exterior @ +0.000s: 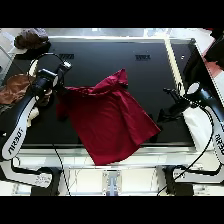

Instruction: Fold the shirts.

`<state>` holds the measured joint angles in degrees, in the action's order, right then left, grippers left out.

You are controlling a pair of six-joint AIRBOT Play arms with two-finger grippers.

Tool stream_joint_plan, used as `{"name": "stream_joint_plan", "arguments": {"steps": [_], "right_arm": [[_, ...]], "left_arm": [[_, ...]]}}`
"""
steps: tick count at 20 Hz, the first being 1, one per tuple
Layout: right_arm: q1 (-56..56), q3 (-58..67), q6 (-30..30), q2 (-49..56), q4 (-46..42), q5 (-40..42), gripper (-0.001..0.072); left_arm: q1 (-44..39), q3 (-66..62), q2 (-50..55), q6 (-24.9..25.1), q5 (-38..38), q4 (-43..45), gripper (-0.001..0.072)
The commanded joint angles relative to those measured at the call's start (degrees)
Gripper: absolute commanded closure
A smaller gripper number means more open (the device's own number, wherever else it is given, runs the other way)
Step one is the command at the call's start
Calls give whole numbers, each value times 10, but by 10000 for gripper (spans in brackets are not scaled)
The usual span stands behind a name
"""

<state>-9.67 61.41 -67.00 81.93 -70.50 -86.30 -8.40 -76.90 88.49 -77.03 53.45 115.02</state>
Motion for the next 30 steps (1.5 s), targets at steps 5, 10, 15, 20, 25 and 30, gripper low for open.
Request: {"name": "stream_joint_plan", "arguments": {"steps": [5,10,15,20,25,30], "right_arm": [[2,-13,7,53,62,4,278],[52,-13,23,56,105,24,280],[136,-13,22,56,95,76,280],[115,-13,-1,56,68,57,279],[51,-13,-15,56,62,92,279],[48,-13,-15,56,49,176,279]], "left_arm": [[57,0,1,-132,70,-2,694],[100,0,1,-147,131,-2,694],[100,0,1,-147,136,-2,694],[100,0,0,-147,137,-2,694],[99,0,0,-147,137,-2,694],[95,0,0,-147,137,-13,693]]}}
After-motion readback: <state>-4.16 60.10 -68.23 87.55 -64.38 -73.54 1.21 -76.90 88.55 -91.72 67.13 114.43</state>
